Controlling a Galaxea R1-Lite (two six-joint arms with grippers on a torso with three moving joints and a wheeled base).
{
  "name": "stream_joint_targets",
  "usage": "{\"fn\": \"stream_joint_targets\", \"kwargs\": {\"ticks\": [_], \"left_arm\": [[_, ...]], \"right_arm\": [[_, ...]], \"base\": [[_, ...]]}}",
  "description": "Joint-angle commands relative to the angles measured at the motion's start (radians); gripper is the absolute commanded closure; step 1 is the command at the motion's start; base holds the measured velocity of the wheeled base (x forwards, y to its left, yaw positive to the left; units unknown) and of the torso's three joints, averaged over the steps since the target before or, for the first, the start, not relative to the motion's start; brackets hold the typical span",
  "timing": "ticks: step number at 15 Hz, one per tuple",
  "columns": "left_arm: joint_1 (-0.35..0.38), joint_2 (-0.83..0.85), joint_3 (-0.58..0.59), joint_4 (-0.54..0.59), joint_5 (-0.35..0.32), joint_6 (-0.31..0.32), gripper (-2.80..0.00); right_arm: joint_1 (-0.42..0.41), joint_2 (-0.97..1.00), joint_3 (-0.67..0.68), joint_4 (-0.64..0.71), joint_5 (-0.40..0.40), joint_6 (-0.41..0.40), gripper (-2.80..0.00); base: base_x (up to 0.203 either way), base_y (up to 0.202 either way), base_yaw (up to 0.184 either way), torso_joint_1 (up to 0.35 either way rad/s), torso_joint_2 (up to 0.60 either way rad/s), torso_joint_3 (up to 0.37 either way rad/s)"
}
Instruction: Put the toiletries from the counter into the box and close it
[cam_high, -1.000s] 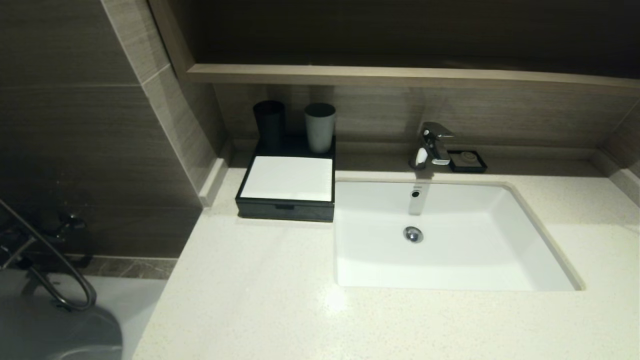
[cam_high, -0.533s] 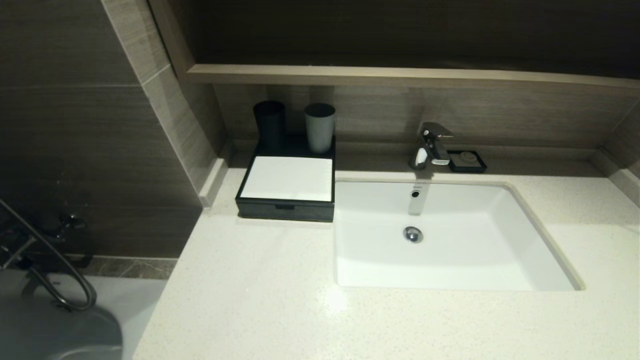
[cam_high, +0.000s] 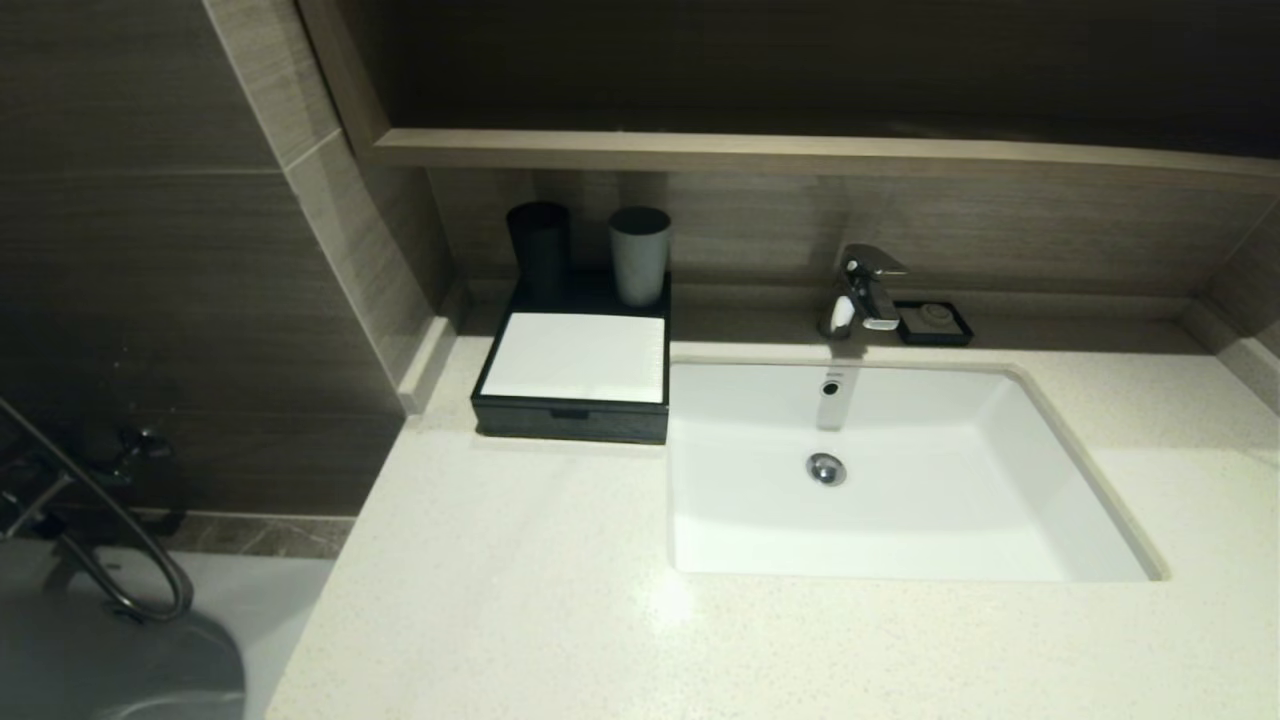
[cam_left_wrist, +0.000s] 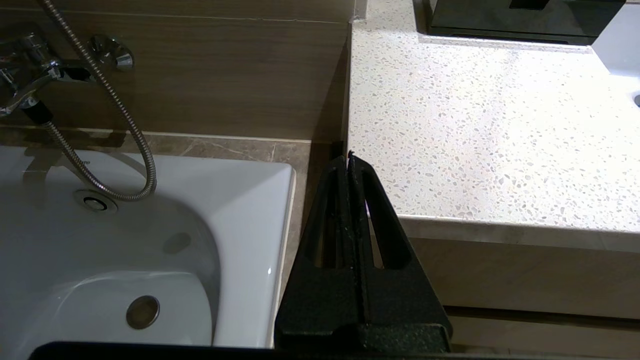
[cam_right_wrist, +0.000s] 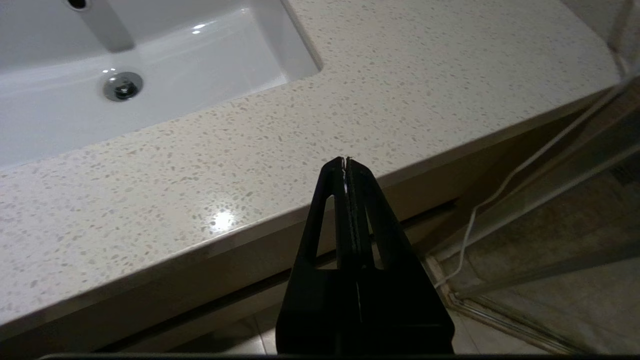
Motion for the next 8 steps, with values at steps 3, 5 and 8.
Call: {"fn": "stream_joint_targets", "kwargs": {"ticks": [3, 5, 8], "left_arm": [[0.0, 0.0, 0.0, 0.0, 0.0, 0.0, 0.0], [0.0, 0.0, 0.0, 0.0, 0.0, 0.0, 0.0], [0.0, 0.0, 0.0, 0.0, 0.0, 0.0, 0.0]], "right_arm": [[0.005, -0.136, -0.005, 0.0, 0.15, -0.034, 0.0], [0.006, -0.209, -0.007, 0.005, 0.221, -0.092, 0.0], [0.006, -0.228, -0.007, 0.002, 0.295, -0.14, 0.0]], "base": [[0.0, 0.0, 0.0, 0.0, 0.0, 0.0], [0.0, 0.0, 0.0, 0.0, 0.0, 0.0], [0.0, 0.0, 0.0, 0.0, 0.0, 0.0]]}}
